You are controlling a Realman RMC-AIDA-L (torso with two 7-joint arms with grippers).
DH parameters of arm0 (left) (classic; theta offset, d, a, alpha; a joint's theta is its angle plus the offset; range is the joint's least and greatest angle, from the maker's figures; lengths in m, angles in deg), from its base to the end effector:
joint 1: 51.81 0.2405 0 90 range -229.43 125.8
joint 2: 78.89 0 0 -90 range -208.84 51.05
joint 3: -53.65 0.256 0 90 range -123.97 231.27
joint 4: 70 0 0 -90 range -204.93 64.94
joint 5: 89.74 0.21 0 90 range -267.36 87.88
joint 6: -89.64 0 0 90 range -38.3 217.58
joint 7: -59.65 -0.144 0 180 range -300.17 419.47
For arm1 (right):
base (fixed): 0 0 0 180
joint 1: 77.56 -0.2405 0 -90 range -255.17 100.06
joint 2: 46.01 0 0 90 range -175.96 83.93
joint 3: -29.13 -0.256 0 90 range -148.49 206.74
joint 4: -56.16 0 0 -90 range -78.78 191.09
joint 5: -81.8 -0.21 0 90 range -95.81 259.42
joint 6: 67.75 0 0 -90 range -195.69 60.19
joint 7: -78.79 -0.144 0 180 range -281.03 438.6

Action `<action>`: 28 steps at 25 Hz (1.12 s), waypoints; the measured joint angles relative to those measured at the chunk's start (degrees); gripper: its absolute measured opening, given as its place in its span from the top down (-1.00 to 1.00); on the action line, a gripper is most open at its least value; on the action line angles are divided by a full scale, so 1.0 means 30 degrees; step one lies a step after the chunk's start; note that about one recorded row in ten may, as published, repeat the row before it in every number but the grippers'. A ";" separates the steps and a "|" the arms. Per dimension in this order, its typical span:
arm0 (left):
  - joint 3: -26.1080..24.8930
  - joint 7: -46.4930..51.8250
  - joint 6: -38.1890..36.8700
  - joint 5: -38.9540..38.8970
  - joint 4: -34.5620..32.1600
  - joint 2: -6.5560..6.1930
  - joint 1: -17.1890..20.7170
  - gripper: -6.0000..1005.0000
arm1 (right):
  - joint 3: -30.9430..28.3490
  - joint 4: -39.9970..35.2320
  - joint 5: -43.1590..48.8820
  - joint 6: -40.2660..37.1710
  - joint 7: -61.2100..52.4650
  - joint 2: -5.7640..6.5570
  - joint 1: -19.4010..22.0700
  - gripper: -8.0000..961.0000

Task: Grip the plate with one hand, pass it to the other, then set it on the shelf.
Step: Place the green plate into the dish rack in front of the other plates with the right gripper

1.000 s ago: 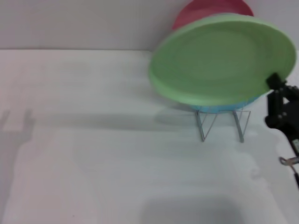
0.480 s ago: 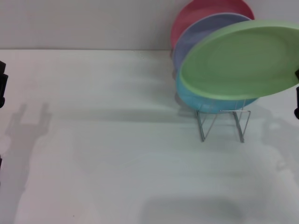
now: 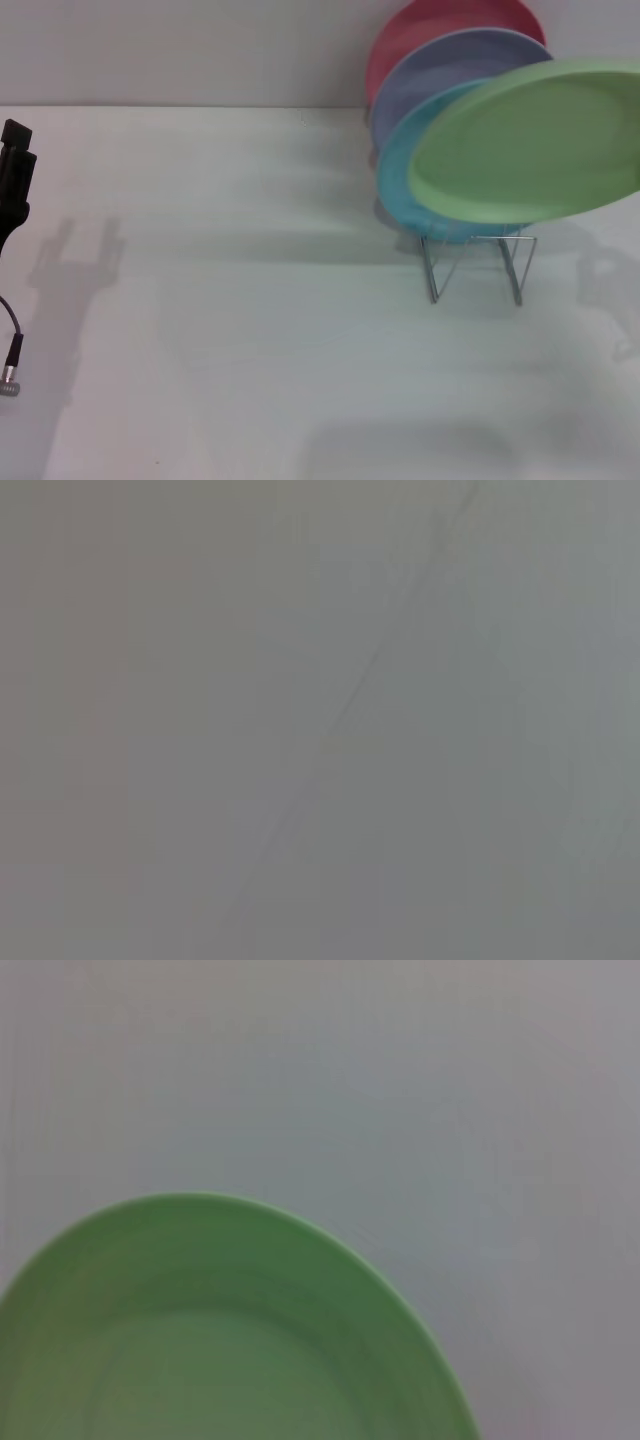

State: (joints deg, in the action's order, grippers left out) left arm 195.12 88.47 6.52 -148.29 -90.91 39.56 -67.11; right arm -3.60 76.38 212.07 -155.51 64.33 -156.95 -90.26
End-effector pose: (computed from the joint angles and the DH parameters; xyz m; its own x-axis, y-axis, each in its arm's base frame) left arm -0.3053 0.2798 -0.0068 0.2169 -0.1983 0.9558 0.9381 -0.2286 -0.2603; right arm 0.3220 0.2569 0.0165 0.5722 0.2366 -0.7852 -0.7028 -0.3520 -0.6182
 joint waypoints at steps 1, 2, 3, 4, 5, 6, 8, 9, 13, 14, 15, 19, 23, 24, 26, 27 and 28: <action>0.0005 -0.0004 0.0011 0.0004 -0.0065 0.0004 -0.0001 -0.45 | 0.0010 -0.0330 0.0001 -0.0064 -0.0122 -0.0111 -0.0068 0.94; 0.0011 -0.0009 0.0031 0.0006 -0.0177 0.0026 0.0000 -0.45 | 0.0018 -0.0765 0.0001 -0.0149 -0.0274 -0.0264 -0.0146 0.94; 0.0010 -0.0010 0.0031 0.0005 -0.0187 0.0028 0.0000 -0.46 | 0.0022 -0.1184 0.0000 -0.0262 -0.0426 -0.0398 -0.0216 0.94; 0.0011 -0.0010 0.0031 0.0005 -0.0213 0.0037 0.0000 -0.46 | 0.0033 -0.1995 0.0000 -0.0511 -0.0749 -0.0685 -0.0394 0.94; 0.0017 -0.0011 0.0031 0.0006 -0.0226 0.0036 -0.0001 -0.46 | 0.0033 -0.1995 0.0000 -0.0511 -0.0749 -0.0685 -0.0394 0.94; 0.0026 -0.0013 0.0032 0.0005 -0.0245 0.0038 0.0001 -0.46 | 0.0038 -0.2556 0.0001 -0.0685 -0.0973 -0.0911 -0.0510 0.94; 0.0039 -0.0016 0.0032 0.0005 -0.0327 0.0038 0.0000 -0.47 | 0.0030 -0.3516 -0.0003 -0.0991 -0.1424 -0.1241 -0.0734 0.94; 0.0043 -0.0020 0.0032 0.0004 -0.0428 0.0037 0.0001 -0.47 | 0.0014 -0.4017 -0.0003 -0.1126 -0.1593 -0.1452 -0.0835 0.94; 0.0043 -0.0023 0.0031 0.0023 -0.0471 0.0036 0.0001 -0.48 | -0.0067 -0.5466 -0.0091 -0.1399 -0.1799 -0.2058 -0.1180 0.94; 0.0042 -0.0026 0.0032 0.0141 -0.0472 0.0035 0.0001 -0.49 | -0.0095 -0.5837 -0.0136 -0.1427 -0.1829 -0.2233 -0.1287 0.94; 0.0042 -0.0026 0.0032 0.0141 -0.0472 0.0035 0.0001 -0.49 | -0.0095 -0.5837 -0.0136 -0.1427 -0.1829 -0.2233 -0.1287 0.94; -0.0054 -0.0027 0.0028 0.0505 -0.0469 0.0012 0.0001 -0.50 | -0.0123 -0.6305 -0.0155 -0.1214 -0.1853 -0.2498 -0.1549 0.94; -0.0056 -0.0028 0.0024 0.0507 -0.0469 -0.0010 -0.0005 -0.51 | -0.0128 -0.6413 -0.0176 -0.0747 -0.1846 -0.2620 -0.1677 0.94; -0.0056 -0.0028 0.0022 0.0508 -0.0468 -0.0018 -0.0012 -0.51 | -0.0134 -0.6410 -0.0182 -0.0354 -0.1844 -0.2646 -0.1722 0.94; -0.0054 -0.0028 0.0013 0.0507 -0.0468 -0.0028 -0.0019 -0.52 | -0.0137 -0.6397 -0.0182 -0.0198 -0.1845 -0.2654 -0.1726 0.94; -0.0051 -0.0023 0.0002 0.0507 -0.0469 -0.0036 -0.0022 -0.52 | -0.0137 -0.6379 -0.0182 -0.0041 -0.1830 -0.2671 -0.1719 0.94; -0.0043 -0.0014 -0.0014 0.0507 -0.0468 -0.0043 -0.0023 -0.52 | -0.0125 -0.6365 -0.0182 0.0100 -0.1806 -0.2685 -0.1690 0.94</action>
State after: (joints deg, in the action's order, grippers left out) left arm 194.99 88.43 6.48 -146.77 -92.32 39.43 -67.18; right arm -3.97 57.28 211.52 -155.21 58.91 -165.00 -95.33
